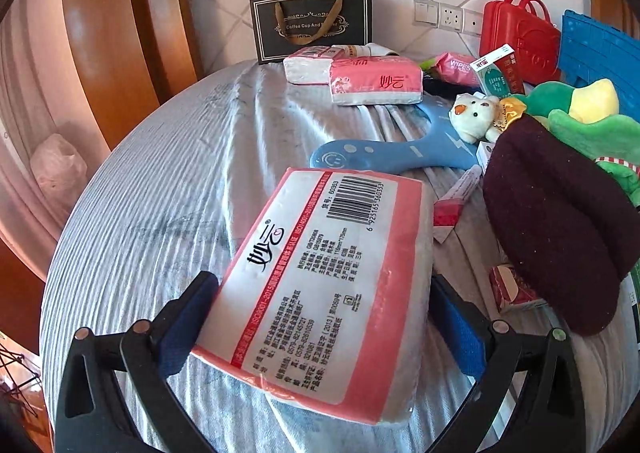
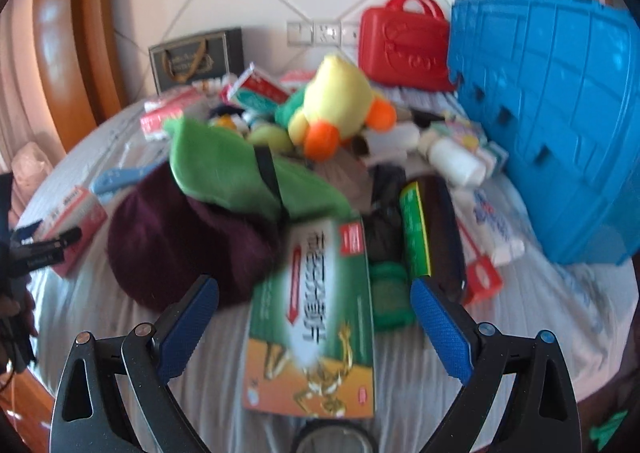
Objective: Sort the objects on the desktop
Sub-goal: 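Grasp the pink tissue pack with the left tool while the right grasps the green medicine box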
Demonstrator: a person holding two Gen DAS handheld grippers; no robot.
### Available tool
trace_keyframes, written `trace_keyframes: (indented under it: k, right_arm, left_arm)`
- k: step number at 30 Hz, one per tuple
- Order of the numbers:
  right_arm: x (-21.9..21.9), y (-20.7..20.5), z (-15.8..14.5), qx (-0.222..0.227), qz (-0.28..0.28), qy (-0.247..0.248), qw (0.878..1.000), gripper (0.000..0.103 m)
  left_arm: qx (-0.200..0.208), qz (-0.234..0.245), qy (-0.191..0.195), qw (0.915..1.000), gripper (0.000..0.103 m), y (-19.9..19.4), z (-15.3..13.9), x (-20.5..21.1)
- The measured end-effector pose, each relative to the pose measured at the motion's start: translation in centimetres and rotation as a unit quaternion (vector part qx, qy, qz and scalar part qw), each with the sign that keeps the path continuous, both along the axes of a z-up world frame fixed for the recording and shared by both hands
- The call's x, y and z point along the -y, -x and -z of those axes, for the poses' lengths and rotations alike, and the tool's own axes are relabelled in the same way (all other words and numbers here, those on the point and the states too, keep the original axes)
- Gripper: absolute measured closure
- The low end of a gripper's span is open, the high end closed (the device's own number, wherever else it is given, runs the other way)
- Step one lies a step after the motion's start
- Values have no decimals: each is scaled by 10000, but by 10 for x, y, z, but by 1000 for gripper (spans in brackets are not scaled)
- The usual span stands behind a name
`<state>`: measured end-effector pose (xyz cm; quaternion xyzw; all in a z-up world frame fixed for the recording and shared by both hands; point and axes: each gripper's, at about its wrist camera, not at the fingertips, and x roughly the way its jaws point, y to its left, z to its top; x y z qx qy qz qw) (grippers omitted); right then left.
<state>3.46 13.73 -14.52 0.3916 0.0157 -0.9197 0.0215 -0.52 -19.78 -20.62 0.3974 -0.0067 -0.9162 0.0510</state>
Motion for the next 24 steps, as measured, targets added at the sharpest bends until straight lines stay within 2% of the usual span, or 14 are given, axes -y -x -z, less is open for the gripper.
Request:
trace_keyframes:
  k: [2,4,6,8,10,12,14,16,22,24]
  right_arm:
    - [-1,0,11,96,45,-14,9999,8]
    - [1,5,23,329,35,-41,9994,22]
    - [4,10,32,472,58,-122,9988,27]
    - [12,12,37,451,21,-354,9984,25]
    - [17,14,40,482,-19,-443,9979,16]
    - [27,16,44,543,-97,-702,9960,11]
    - [30,16,48,570,-97,-795,9952,11]
    - [32,23,59,812,-21,-962,9920,11]
    - [16,31,63,920,81,-323,9952,16]
    - [15,31,63,925,53,-320,9952,16]
  left_arm:
    - [95,20,6,10000,0,7,4,-1]
    - [187,18,43,9998,0,12,9,-3]
    - [295,34,108,9995,0,17,12,-6]
    - [373,67,85,9992,0,20,15,-6]
    - [418,50,35,9991,0,22,16,-5]
    - [424,36,-65,9991,0,22,17,-2]
    - [471,31,-46,9989,0,23,18,-2]
    - [505,56,13,9987,0,25,19,-4]
    - [545,69,-100,9984,0,29,20,-3]
    - [559,82,-127,9983,0,29,20,-2]
